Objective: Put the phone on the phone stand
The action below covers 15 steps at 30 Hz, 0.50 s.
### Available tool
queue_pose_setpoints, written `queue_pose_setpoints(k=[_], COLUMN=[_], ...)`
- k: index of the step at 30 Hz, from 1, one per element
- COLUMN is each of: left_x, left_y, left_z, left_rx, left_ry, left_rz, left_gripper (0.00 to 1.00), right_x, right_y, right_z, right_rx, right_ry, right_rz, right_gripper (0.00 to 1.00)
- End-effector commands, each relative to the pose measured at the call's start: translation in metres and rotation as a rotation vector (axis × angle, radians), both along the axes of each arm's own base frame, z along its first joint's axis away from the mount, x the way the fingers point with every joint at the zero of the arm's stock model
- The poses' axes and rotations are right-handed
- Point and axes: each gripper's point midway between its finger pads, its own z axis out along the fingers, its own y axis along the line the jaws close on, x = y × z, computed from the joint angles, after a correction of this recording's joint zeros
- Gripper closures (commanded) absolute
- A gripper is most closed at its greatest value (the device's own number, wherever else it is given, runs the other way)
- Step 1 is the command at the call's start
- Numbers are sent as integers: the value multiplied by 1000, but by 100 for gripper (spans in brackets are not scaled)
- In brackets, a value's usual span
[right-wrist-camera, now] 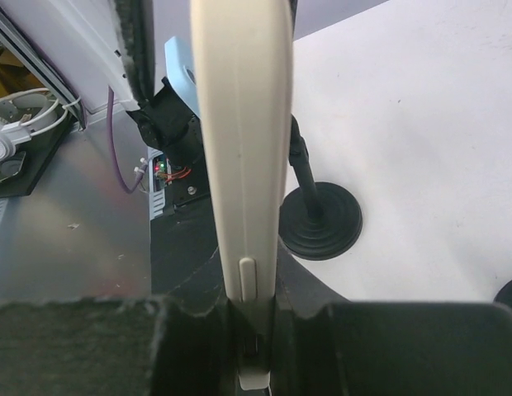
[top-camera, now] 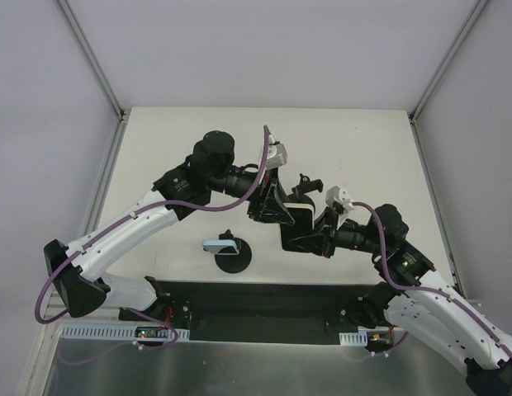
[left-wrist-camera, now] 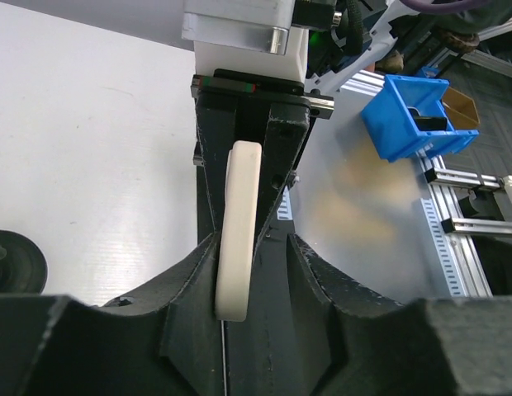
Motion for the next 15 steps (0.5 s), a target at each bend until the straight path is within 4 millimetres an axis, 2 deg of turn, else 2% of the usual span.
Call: queue_pose_setpoints(k=[1, 4, 8, 10, 13, 15], left_x=[-13, -9, -7, -9, -11, -11], left_y=[2, -2, -3, -1, 1, 1], left_z=[18, 19, 19, 18, 18, 18], left_rx=[-59, -59, -57, -58, -58, -53], left_ry=[-24, -25, -37, -49, -54, -52], left_rz=[-46, -36, -42, -50, -58, -55], left_gripper=[68, 72, 68, 70, 79, 90], right_x=[4, 6, 15, 16, 20, 20], right_y=[4, 7, 8, 8, 8, 8], right_z=[32, 30, 29, 33, 38, 40], right_rx=[86, 75, 67, 73, 79, 83], right_ry=[-90, -74, -67, -75, -86, -92], right_rz=[7, 12, -23, -33, -49, -46], right_gripper=[100, 100, 100, 100, 100, 99])
